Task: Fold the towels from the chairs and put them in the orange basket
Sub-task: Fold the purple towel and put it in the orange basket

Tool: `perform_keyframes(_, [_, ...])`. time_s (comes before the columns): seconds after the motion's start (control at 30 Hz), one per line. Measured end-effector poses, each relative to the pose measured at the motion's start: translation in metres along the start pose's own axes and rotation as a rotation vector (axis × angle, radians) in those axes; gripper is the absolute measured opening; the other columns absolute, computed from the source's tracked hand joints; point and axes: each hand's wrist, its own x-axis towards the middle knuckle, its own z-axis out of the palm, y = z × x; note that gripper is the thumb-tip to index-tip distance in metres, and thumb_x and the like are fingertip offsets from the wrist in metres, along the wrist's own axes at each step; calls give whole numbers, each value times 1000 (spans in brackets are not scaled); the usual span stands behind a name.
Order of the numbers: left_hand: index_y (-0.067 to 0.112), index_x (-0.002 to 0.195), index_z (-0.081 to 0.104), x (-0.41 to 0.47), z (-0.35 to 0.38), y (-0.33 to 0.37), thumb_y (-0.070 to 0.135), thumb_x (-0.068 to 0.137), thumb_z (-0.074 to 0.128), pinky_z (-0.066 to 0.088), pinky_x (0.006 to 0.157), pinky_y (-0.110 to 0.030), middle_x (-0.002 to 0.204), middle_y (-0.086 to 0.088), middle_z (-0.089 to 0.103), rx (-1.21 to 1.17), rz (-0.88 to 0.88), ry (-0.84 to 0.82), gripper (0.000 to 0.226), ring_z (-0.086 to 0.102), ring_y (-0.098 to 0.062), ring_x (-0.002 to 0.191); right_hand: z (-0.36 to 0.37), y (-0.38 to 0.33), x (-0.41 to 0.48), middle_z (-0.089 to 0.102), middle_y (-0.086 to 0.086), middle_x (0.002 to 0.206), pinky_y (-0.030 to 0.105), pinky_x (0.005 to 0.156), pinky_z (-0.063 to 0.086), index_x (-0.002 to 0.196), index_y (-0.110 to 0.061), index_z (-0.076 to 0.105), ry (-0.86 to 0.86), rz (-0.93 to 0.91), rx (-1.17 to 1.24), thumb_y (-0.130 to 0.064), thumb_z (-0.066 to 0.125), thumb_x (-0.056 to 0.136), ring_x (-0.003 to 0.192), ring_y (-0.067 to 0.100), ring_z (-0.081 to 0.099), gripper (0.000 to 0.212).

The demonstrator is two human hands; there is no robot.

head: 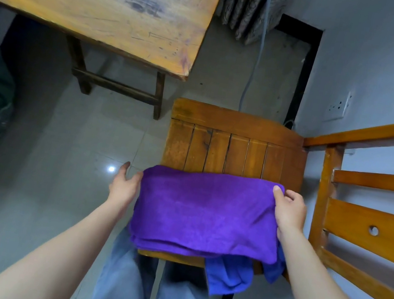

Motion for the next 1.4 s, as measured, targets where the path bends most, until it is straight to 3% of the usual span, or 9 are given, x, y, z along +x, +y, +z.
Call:
perform_keyframes(0.1, [15, 144, 32, -19, 5, -9, 27, 92, 49, 32, 103, -49, 151, -15, 28, 597, 295, 48, 56, 29, -38, 133, -7, 7, -19, 45, 13, 138, 39, 102, 37, 136, -8, 41, 59, -96, -131, -29, 55, 92, 127, 29, 41, 51])
perform_keyframes(0.23, [16, 126, 48, -62, 22, -35, 34, 70, 45, 54, 75, -43, 128, -21, 56, 974, 728, -164, 59, 59, -39, 109, -10, 42, -44, 48, 17, 132, 37, 97, 38, 132, -3, 43, 0, -27, -142, -30, 59, 89, 120, 32, 46, 53])
perform_keyframes(0.4, [26, 119, 53, -96, 42, -71, 44, 47, 59, 57, 61, -36, 117, -13, 66, 1190, 670, -441, 75, 69, -28, 94, -13, 63, -36, 57, 17, 124, 37, 95, 40, 122, 4, 53, -162, 136, -85, -35, 70, 80, 113, 32, 54, 60])
perform_keyframes(0.5, [25, 121, 62, -100, 42, -73, 40, 55, 60, 56, 67, -39, 126, -14, 60, 1177, 667, -505, 68, 65, -31, 102, -22, 55, -33, 66, 19, 92, 34, 71, 44, 82, -2, 63, -265, 121, -106, -18, 69, 83, 79, 26, 57, 17])
perform_keyframes(0.6, [28, 109, 69, -95, 39, -77, 44, 49, 55, 55, 54, -31, 111, -10, 69, 1220, 683, -449, 63, 71, -24, 85, -31, 50, -31, 51, 9, 59, 26, 49, 34, 55, -9, 49, -336, 126, -93, -11, 68, 83, 54, 18, 43, 34])
perform_keyframes(0.77, [27, 148, 21, -94, 32, -70, 29, 87, 49, 32, 105, -41, 156, -9, 15, 1078, 619, -438, 67, 26, -25, 139, -39, 37, -44, 55, 13, 72, 27, 51, 34, 64, -8, 50, -309, 64, -103, -15, 64, 86, 63, 22, 51, 28])
perform_keyframes(1.0, [27, 126, 44, -95, 29, -62, 43, 38, 82, 56, 67, -28, 120, -8, 65, 1190, 863, -384, 96, 68, -23, 97, -83, 18, -69, 60, 14, 84, 25, 53, 39, 83, -6, 52, 22, -181, -112, -18, 59, 90, 73, 28, 56, 15])
perform_keyframes(1.2, [30, 148, 14, -111, 52, -45, 36, 88, 46, 23, 113, -38, 157, -5, 14, 1153, 790, -498, 68, 18, -26, 143, -103, 8, -80, 65, 17, 99, 28, 63, 38, 100, -6, 55, 135, -217, -358, -17, 59, 90, 81, 31, 56, 16])
perform_keyframes(1.4, [31, 148, 16, -108, 49, -42, 32, 92, 38, 21, 112, -36, 157, -4, 12, 1106, 727, -476, 61, 16, -24, 142, -67, -8, -112, 58, 4, 83, 24, 61, 32, 84, -16, 47, 207, -427, -485, -21, 59, 88, 73, 17, 44, 14])
